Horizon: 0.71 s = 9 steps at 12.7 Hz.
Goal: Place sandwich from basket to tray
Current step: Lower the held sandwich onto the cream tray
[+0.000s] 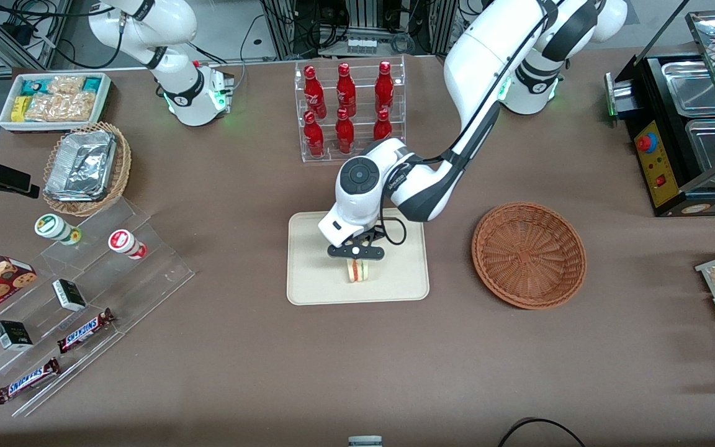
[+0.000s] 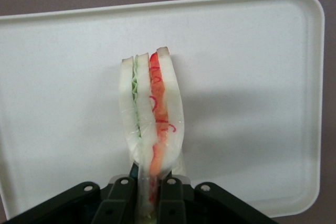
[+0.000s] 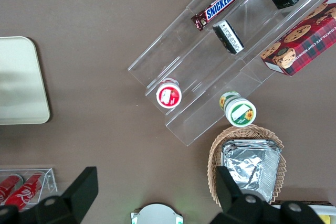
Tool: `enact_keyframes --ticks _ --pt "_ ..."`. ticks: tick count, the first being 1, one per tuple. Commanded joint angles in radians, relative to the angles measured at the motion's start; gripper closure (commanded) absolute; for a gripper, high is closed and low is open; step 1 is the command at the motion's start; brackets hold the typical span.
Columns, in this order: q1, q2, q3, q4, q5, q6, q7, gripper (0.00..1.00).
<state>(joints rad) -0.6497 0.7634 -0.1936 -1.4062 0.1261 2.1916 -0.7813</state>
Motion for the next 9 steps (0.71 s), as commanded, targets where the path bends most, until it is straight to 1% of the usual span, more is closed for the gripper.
enact_keyframes --ticks 1,4,5,6,7,9 --pt "-0.025 0.039 0.01 0.035 0.052 0.005 0.007 1.0" --pt "-0.031 0.043 0.011 0.033 0.053 0.028 0.007 1.0" --pt "-0.03 0.043 0.011 0.033 0.05 0.037 0.005 0.94" --pt "-0.031 0.043 0.011 0.032 0.05 0.039 0.005 0.53" --pt "-0.031 0.043 0.013 0.033 0.056 0.039 0.008 0.01" --pt "-0.03 0.039 0.014 0.035 0.055 0.039 0.007 0.0"
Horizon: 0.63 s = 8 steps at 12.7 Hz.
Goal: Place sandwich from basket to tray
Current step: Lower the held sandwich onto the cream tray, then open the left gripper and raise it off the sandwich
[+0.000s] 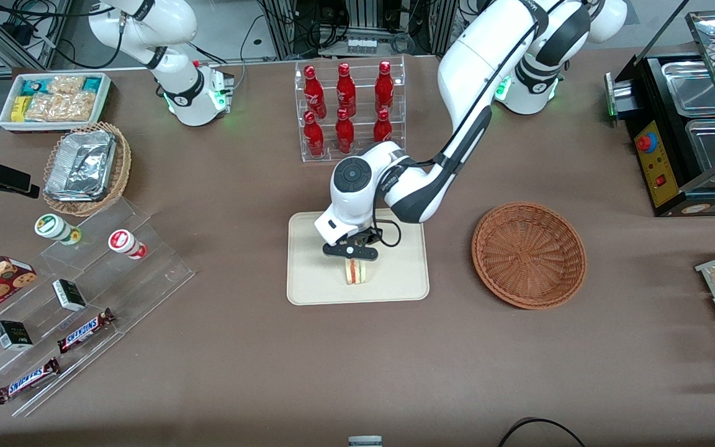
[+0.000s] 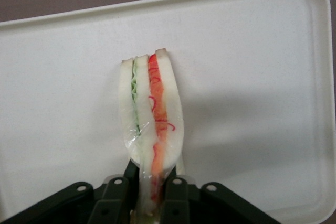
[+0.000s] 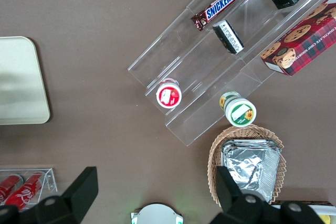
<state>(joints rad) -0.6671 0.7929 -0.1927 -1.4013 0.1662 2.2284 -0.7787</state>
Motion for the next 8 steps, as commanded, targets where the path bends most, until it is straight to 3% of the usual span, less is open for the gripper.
enact_keyframes --ticks 1,4,6,8 --pt "-0.011 0.003 0.015 0.03 0.013 0.002 0.004 0.0" --pt "-0.002 -0.039 0.021 0.032 0.009 0.002 -0.005 0.0" --pt "0.001 -0.089 0.029 0.044 0.006 -0.004 -0.135 0.0" --pt "0.0 -0.151 0.084 0.038 -0.007 -0.007 -0.149 0.0"
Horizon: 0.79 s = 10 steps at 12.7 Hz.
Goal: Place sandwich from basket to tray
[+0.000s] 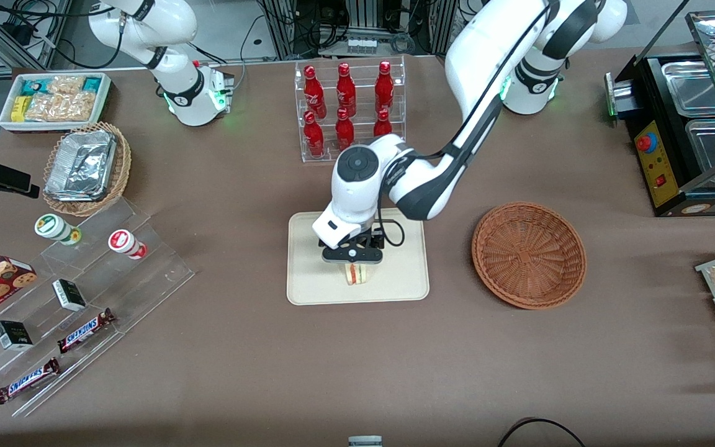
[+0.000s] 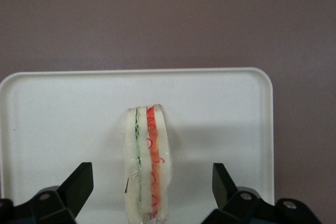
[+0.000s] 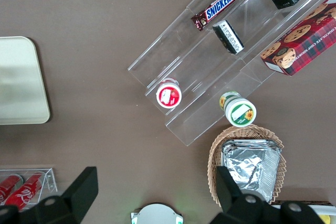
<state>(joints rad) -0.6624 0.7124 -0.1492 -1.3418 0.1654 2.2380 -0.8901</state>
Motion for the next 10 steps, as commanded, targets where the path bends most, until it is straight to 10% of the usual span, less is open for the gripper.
enact_keyframes --ticks 1,10 --pt "-0.003 -0.106 0.043 -0.029 -0.024 -0.034 -0.039 0.0" --pt "-0.003 -0.388 0.311 -0.034 -0.144 -0.435 0.112 0.01"
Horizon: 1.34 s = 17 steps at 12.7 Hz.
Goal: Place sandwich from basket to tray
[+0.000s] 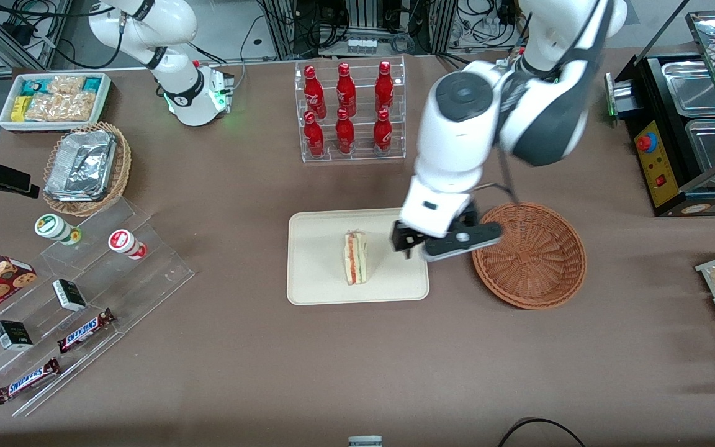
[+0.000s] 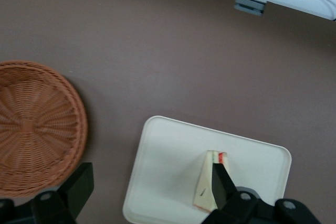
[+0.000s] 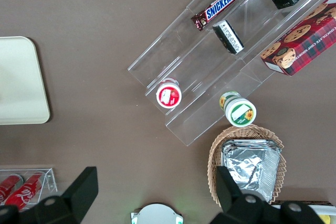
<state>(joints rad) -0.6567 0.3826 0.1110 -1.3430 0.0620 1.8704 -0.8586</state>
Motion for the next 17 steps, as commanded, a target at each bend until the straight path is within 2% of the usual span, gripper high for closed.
enact_keyframes --ticks 1,2,5,10,15,17 --pt "-0.009 -0.079 0.094 -0.036 -0.071 -0.104 0.154 0.01" --pt "-0.011 -0.109 0.136 -0.039 -0.097 -0.159 0.23 0.01" --pt "-0.011 -0.175 0.216 -0.053 -0.099 -0.29 0.38 0.0" --pt "-0.011 -0.347 0.308 -0.163 -0.096 -0.347 0.539 0.0" --pt "-0.007 -0.502 0.338 -0.286 -0.074 -0.353 0.596 0.0" --pt "-0.006 -0.519 0.342 -0.295 -0.028 -0.358 0.635 0.0"
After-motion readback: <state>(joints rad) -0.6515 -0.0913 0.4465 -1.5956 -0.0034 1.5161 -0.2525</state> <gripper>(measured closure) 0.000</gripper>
